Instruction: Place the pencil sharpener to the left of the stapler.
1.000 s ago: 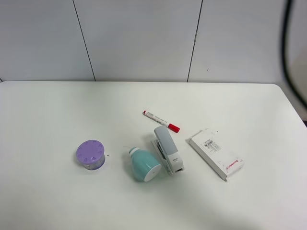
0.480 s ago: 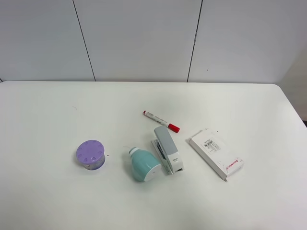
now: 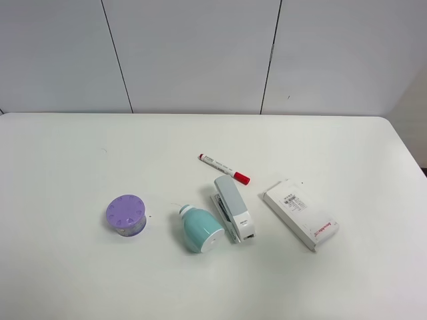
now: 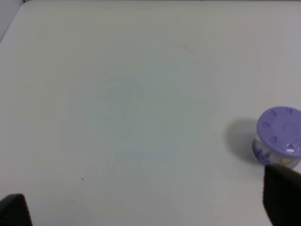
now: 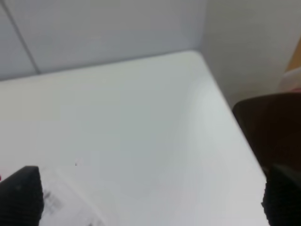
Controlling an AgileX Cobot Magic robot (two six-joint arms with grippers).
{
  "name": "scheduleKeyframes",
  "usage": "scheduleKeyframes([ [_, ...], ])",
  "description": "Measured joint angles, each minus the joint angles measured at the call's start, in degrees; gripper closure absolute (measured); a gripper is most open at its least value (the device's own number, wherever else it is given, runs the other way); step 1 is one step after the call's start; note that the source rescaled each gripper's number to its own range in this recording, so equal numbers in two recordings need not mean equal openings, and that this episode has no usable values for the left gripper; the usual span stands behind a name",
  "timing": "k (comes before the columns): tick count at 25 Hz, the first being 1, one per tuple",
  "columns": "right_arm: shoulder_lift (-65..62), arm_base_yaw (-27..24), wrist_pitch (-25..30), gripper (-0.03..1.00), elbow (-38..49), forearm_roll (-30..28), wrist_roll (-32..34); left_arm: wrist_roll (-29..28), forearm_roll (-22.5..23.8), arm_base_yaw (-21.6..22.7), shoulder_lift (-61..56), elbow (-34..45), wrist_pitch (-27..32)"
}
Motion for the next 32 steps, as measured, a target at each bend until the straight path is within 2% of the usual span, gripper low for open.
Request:
scheduleKeyframes([
  [7,-11.6,0.0,-0.4,0.18,12.9,0.6,-0.1,0.0,0.0,0.0,0.0,0.0,0.0],
  [12,-15.6,2.7,3.5,0.18,16.9,0.2,-3.4,0.0,0.0,0.0,0.0,0.0,0.0],
  [16,-17.6,4.2,3.5,0.18,17.7,-0.6,-5.0,0.0,0.0,0.0,0.0,0.0,0.0],
  [32,-17.8,4.6,3.5,0.18,17.7,-1.1,-5.0,0.0,0.0,0.0,0.0,0.0,0.0],
])
